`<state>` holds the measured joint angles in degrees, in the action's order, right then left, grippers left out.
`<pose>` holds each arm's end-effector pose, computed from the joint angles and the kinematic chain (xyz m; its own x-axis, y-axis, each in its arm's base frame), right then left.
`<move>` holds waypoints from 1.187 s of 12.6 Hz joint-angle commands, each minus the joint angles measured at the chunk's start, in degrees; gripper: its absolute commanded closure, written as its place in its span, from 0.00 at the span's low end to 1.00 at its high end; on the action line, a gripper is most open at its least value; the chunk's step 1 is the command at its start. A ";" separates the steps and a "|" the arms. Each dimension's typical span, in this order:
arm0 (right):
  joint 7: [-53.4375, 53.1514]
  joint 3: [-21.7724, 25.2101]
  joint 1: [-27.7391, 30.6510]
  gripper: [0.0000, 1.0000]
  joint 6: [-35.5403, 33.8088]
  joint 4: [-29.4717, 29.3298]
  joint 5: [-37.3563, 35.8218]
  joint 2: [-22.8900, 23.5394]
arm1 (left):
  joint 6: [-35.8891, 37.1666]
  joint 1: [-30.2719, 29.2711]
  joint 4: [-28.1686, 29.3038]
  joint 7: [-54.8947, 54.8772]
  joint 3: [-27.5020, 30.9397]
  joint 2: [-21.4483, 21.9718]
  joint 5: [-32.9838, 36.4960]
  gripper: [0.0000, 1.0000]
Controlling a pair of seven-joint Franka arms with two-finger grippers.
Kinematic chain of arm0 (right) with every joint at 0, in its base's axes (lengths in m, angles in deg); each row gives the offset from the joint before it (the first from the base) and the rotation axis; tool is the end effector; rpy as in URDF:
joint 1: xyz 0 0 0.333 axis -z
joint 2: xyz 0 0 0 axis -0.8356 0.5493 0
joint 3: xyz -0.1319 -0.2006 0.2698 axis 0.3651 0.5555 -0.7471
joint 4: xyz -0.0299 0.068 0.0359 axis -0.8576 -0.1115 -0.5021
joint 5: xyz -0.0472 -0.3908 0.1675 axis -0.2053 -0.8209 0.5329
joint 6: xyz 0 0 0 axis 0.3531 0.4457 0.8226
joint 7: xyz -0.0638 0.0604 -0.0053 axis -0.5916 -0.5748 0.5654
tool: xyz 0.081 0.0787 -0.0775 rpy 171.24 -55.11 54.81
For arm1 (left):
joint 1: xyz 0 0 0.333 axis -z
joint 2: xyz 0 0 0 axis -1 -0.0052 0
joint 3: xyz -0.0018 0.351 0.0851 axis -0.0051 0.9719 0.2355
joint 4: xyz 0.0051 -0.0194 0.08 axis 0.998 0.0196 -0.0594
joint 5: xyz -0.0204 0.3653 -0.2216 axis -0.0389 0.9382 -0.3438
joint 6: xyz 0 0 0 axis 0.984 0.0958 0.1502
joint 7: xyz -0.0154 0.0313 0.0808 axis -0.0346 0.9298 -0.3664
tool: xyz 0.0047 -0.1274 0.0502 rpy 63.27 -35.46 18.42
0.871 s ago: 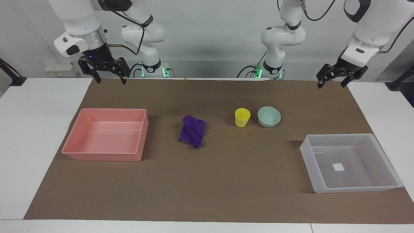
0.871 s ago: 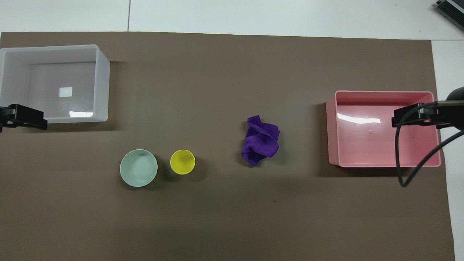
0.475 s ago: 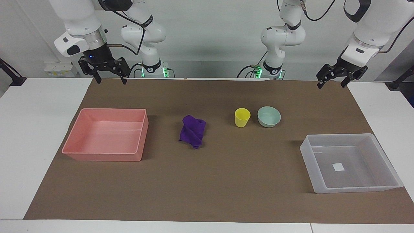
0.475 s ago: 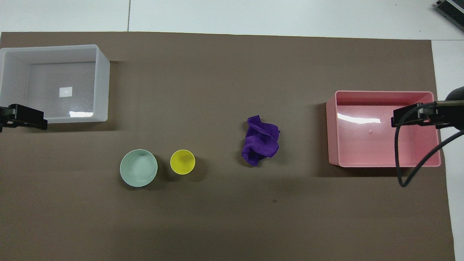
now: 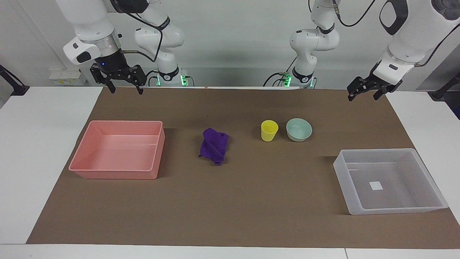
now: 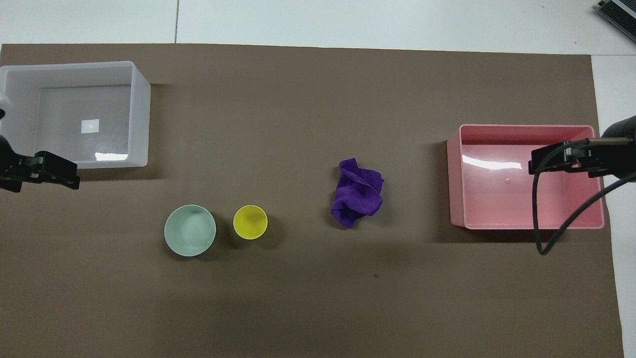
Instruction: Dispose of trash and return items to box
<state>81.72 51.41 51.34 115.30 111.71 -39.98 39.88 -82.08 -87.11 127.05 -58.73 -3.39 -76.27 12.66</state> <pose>0.5767 0.0298 0.6559 0.9981 -0.0603 0.0090 -0.0603 -0.9982 -0.0034 0.5686 -0.0251 0.6038 0.9858 -0.0082 -0.1679 -0.0089 -1.0000 -0.0029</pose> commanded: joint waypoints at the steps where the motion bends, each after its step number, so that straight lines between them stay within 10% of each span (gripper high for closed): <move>1: -0.67 -0.43 -0.89 0.00 5.44 6.13 1.25 -3.31 | -1.05 0.57 6.46 0.47 -0.20 0.68 -0.71 0.00; 7: -6.90 -0.43 -10.37 0.00 30.99 22.65 4.42 -0.96 | -20.82 2.51 26.24 0.65 -0.20 1.65 -5.79 0.00; 15: -12.72 -0.52 -19.18 0.00 55.72 28.29 5.65 14.34 | -40.80 5.67 43.67 0.56 -0.20 1.57 -9.85 0.00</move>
<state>68.83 50.86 31.97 167.33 138.03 -35.93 53.23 -120.19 -82.98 167.38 -58.57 -4.24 -76.47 3.83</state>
